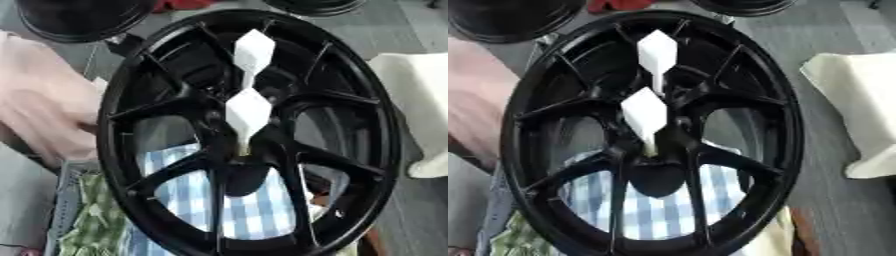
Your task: Pull the pin out of the wheel hub.
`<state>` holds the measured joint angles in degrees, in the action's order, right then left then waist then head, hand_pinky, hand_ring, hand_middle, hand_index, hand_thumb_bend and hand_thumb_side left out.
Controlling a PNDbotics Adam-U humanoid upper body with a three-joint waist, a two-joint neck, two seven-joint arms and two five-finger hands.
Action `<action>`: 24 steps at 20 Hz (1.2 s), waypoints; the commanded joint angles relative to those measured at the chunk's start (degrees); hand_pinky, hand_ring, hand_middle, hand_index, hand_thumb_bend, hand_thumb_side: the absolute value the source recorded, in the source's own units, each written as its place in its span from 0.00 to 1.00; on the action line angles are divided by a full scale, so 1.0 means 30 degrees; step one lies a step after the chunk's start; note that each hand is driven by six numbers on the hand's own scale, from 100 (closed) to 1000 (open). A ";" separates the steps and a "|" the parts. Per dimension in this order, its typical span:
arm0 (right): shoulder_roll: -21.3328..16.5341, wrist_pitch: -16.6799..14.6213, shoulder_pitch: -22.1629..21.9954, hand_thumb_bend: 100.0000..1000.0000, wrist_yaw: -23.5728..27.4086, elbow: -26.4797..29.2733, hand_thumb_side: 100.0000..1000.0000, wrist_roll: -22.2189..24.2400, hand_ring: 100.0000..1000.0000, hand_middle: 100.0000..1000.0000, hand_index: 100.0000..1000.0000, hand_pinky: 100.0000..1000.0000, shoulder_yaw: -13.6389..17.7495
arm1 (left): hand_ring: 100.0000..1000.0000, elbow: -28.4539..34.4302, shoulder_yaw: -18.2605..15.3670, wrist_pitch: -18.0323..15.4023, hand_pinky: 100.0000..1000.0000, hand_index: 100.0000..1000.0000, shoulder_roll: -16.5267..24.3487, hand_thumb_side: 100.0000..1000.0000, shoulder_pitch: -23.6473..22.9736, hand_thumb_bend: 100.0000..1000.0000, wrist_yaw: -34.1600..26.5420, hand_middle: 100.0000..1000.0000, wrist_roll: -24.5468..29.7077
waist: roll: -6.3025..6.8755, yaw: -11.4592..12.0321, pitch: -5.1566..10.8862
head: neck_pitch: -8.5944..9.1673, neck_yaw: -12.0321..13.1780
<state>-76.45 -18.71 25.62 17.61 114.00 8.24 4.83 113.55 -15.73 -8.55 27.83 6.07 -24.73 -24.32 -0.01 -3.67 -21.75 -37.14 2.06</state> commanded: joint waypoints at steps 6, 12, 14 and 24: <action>-0.1341 -0.1086 0.2231 0.00 -0.0861 0.0199 0.21 0.3513 0.81 0.70 0.81 0.82 -0.1965 | 0.87 0.0347 -0.0164 -0.0123 0.73 0.74 0.0639 0.75 0.0121 0.08 0.0090 0.63 -0.0020 | -0.0249 0.0394 0.0135 | 0.0369 -0.0476; -0.1132 -0.1509 0.3733 0.00 -0.1497 0.0199 0.27 0.6277 0.81 0.71 0.81 0.82 -0.3886 | 0.87 0.0347 -0.0227 -0.0184 0.73 0.74 0.0532 0.75 0.0051 0.08 0.0029 0.63 -0.0068 | -0.0335 0.0702 0.0002 | 0.0606 -0.1025; -0.0815 -0.1438 0.4416 0.00 -0.1708 0.0199 0.29 0.7032 0.81 0.71 0.81 0.82 -0.4584 | 0.88 0.0347 -0.0208 -0.0164 0.73 0.74 0.0501 0.76 0.0034 0.07 -0.0005 0.63 -0.0050 | -0.0367 0.0766 -0.0030 | 0.0648 -0.1175; 0.1256 -0.0252 0.7693 0.00 -0.1812 0.0199 0.31 0.9272 0.82 0.71 0.81 0.83 -0.6899 | 0.88 0.0347 -0.0112 -0.0075 0.73 0.74 0.0580 0.76 0.0061 0.07 -0.0090 0.63 0.0085 | -0.0524 0.0889 -0.0102 | 0.0766 -0.1383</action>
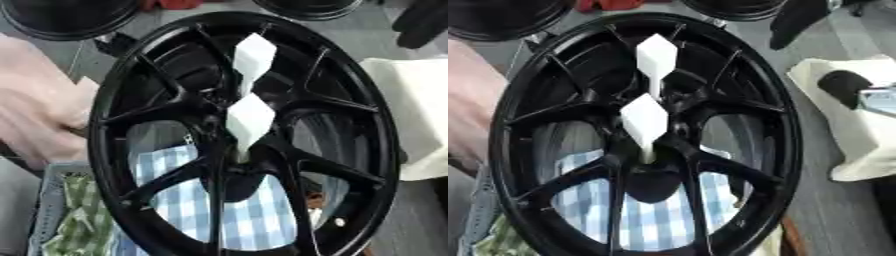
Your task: Pull the pin out of the wheel hub.
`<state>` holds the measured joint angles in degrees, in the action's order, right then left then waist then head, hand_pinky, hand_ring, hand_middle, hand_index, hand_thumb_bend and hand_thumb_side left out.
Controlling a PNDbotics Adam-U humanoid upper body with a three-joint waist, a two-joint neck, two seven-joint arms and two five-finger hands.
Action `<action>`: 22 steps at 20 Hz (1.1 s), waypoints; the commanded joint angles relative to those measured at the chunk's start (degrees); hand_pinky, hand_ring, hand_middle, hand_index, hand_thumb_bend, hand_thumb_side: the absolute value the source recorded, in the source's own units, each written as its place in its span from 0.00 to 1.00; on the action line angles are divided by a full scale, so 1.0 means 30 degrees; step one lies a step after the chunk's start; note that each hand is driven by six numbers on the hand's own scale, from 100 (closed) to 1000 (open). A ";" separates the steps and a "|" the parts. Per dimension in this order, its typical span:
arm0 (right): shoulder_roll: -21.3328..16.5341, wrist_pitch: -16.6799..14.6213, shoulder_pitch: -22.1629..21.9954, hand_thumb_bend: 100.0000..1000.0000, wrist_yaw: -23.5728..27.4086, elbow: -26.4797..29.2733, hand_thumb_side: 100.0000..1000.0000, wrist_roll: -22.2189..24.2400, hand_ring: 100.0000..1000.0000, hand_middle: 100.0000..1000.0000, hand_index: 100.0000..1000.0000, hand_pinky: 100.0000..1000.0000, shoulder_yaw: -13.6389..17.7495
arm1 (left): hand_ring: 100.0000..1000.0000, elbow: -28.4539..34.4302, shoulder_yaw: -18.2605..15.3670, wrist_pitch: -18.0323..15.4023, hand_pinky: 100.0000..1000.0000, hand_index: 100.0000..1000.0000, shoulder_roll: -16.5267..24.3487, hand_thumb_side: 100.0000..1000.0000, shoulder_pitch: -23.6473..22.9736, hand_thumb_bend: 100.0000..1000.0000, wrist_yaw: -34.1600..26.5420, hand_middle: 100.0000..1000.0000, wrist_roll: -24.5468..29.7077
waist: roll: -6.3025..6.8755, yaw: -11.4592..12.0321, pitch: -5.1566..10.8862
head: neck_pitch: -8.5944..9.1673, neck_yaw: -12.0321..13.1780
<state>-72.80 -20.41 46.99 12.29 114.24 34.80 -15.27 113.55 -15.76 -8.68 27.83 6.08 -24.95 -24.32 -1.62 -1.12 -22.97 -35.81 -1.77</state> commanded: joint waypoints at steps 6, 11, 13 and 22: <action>0.1323 0.1593 0.2148 0.00 0.0057 0.0118 0.31 0.1167 0.83 0.72 0.82 0.83 -0.1170 | 0.88 0.0347 -0.0113 -0.0018 0.73 0.74 0.0515 0.76 0.0030 0.07 -0.0045 0.63 0.0088 | -0.0046 0.0206 0.0227 | 0.0491 -0.0213; 0.2377 0.3072 0.3202 0.00 -0.0189 0.0102 0.31 0.1032 0.83 0.73 0.82 0.83 -0.1667 | 0.88 0.0347 -0.0083 0.0010 0.73 0.74 0.0468 0.77 0.0027 0.07 -0.0054 0.63 0.0119 | -0.0079 0.0381 0.0107 | 0.0536 -0.0341; 0.2879 0.3597 0.3668 0.00 -0.0342 -0.0150 0.30 0.0911 0.83 0.73 0.83 0.83 -0.1841 | 0.88 0.0347 -0.0067 0.0009 0.73 0.74 0.0458 0.77 0.0062 0.07 -0.0047 0.63 0.0147 | -0.0082 0.0483 0.0044 | 0.0541 -0.0454; 0.5073 0.4010 0.5512 0.00 -0.1618 -0.2897 0.31 0.1244 0.85 0.77 0.88 0.85 -0.2468 | 0.88 0.0347 0.0027 0.0043 0.73 0.74 0.0392 0.78 0.0222 0.06 -0.0103 0.63 0.0249 | -0.0216 0.1017 -0.0363 | 0.0728 -0.0710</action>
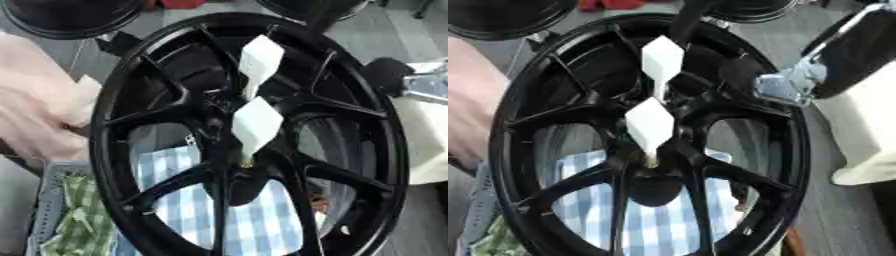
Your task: Pull the pin out of the wheel hub.
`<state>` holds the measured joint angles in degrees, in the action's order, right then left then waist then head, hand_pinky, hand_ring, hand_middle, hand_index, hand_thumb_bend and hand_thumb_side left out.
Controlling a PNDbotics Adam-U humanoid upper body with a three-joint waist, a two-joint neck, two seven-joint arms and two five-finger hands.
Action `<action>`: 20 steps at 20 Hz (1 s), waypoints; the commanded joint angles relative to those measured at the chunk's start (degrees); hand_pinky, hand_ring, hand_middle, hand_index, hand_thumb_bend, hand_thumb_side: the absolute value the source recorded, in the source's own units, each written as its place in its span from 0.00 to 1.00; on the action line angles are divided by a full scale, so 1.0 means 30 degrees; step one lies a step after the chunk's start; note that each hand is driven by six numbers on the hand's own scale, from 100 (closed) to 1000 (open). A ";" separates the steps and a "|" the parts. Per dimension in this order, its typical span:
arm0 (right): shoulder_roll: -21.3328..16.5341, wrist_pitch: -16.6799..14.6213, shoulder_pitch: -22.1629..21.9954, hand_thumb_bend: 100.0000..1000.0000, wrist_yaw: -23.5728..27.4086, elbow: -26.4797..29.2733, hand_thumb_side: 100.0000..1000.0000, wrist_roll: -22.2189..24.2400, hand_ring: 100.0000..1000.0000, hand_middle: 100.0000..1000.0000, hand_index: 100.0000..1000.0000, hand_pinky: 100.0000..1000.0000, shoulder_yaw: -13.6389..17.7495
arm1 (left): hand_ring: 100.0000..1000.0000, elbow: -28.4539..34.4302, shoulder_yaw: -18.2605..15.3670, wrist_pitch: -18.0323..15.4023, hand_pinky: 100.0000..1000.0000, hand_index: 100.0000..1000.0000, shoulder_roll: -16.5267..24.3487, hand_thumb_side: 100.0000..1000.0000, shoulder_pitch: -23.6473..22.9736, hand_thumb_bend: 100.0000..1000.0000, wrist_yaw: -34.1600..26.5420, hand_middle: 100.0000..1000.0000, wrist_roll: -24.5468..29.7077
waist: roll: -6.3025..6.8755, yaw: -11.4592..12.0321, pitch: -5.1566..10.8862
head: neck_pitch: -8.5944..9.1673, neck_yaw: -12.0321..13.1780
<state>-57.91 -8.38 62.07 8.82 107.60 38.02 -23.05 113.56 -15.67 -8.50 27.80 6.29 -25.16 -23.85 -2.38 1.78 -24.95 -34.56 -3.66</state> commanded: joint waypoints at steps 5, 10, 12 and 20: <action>0.0863 -0.0332 0.1046 0.00 -0.1392 -0.2086 0.26 0.0601 0.88 0.78 0.90 0.87 0.0328 | 0.88 0.0345 -0.0005 0.0006 0.73 0.74 0.0355 0.78 0.0196 0.06 -0.0036 0.63 0.0108 | -0.0069 0.0338 0.0054 | 0.0498 -0.0340; 0.1384 -0.1003 0.1434 0.10 -0.2543 -0.3039 0.19 0.1077 0.90 0.79 0.91 0.88 0.0453 | 0.88 0.0345 0.0058 0.0029 0.73 0.74 0.0318 0.78 0.0356 0.06 -0.0076 0.63 0.0208 | -0.0203 0.0683 -0.0152 | 0.0880 -0.0652; 0.1542 -0.1278 0.1493 0.13 -0.2909 -0.3351 0.16 0.1348 0.91 0.79 0.92 0.89 0.0430 | 0.88 0.0345 0.0065 0.0055 0.73 0.74 0.0282 0.79 0.0361 0.06 -0.0099 0.63 0.0229 | -0.0246 0.0784 -0.0216 | 0.1030 -0.0737; 0.1960 -0.2157 0.1557 0.32 -0.3344 -0.4247 0.00 0.3098 0.94 0.80 0.92 0.91 0.0458 | 0.88 0.0345 0.0065 0.0087 0.73 0.74 0.0197 0.80 0.0413 0.06 -0.0171 0.63 0.0246 | -0.0465 0.1064 -0.0491 | 0.1434 -0.0972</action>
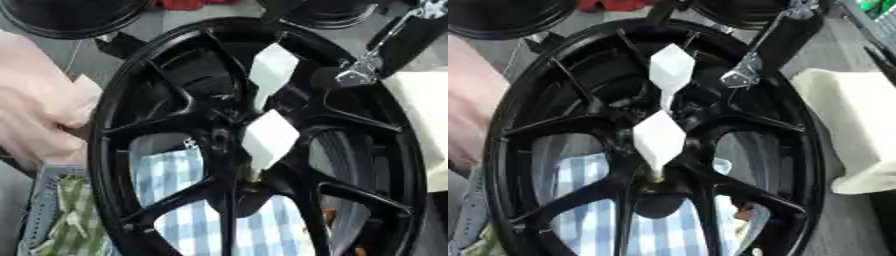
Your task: Pull the pin out of the wheel hub.
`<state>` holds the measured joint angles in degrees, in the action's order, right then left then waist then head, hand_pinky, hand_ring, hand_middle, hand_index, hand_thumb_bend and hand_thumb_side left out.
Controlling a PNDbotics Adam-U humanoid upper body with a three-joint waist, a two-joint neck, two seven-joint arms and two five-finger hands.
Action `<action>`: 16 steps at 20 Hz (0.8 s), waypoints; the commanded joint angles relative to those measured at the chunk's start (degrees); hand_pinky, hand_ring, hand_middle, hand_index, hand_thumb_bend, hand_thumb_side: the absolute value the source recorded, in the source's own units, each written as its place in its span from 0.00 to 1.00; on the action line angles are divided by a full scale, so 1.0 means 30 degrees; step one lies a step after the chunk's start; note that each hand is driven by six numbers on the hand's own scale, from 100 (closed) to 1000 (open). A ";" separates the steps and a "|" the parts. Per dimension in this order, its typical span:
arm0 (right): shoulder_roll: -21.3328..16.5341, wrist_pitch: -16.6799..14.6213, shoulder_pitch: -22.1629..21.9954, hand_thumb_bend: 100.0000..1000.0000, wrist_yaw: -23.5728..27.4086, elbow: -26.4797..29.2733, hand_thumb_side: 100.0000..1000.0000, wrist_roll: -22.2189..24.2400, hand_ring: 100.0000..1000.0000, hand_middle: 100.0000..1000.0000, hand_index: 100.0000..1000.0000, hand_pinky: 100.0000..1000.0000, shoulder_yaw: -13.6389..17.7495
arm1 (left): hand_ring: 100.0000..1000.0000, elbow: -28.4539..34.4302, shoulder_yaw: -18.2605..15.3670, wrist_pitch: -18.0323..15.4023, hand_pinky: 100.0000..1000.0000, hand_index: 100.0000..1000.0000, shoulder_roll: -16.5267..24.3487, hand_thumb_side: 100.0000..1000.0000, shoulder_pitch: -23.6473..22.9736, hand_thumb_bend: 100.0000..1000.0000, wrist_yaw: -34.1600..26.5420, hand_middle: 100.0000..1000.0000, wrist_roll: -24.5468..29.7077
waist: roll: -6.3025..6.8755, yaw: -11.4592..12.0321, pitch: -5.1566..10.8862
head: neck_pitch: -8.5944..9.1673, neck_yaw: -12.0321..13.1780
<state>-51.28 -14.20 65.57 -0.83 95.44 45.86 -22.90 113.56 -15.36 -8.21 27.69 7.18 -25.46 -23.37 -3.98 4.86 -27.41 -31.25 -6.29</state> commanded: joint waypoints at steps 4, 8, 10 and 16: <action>-0.0174 -0.0324 0.0322 0.29 -0.0371 -0.0492 0.00 0.0769 0.94 0.81 0.93 0.92 0.0534 | 0.88 0.0344 -0.0025 0.0027 0.73 0.74 0.0167 0.80 0.0129 0.04 -0.0105 0.62 0.0099 | -0.0054 0.0168 0.0155 | 0.0414 -0.0100; -0.0035 -0.0351 0.0333 0.31 -0.0573 -0.0721 0.00 0.0592 0.94 0.81 0.93 0.91 0.0558 | 0.88 0.0344 -0.0017 0.0042 0.73 0.73 0.0120 0.80 0.0159 0.06 -0.0124 0.62 0.0115 | -0.0139 0.0329 -0.0003 | 0.0400 -0.0160; 0.0014 -0.0362 0.0313 0.30 -0.0669 -0.0805 0.00 0.0496 0.94 0.81 0.93 0.91 0.0557 | 0.88 0.0344 -0.0020 0.0033 0.73 0.73 0.0109 0.80 0.0176 0.05 -0.0119 0.62 0.0122 | -0.0176 0.0398 -0.0075 | 0.0366 -0.0174; 0.0151 -0.0413 0.0227 0.28 -0.1013 -0.1093 0.00 0.0182 0.94 0.81 0.93 0.91 0.0572 | 0.88 0.0344 -0.0001 0.0064 0.73 0.73 0.0021 0.81 0.0228 0.05 -0.0137 0.62 0.0154 | -0.0296 0.0574 -0.0289 | 0.0337 -0.0236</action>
<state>-49.86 -15.50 65.49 -3.44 92.28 46.88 -22.22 113.56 -15.07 -7.98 27.16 7.62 -25.65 -23.15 -5.15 6.47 -29.47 -30.82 -6.75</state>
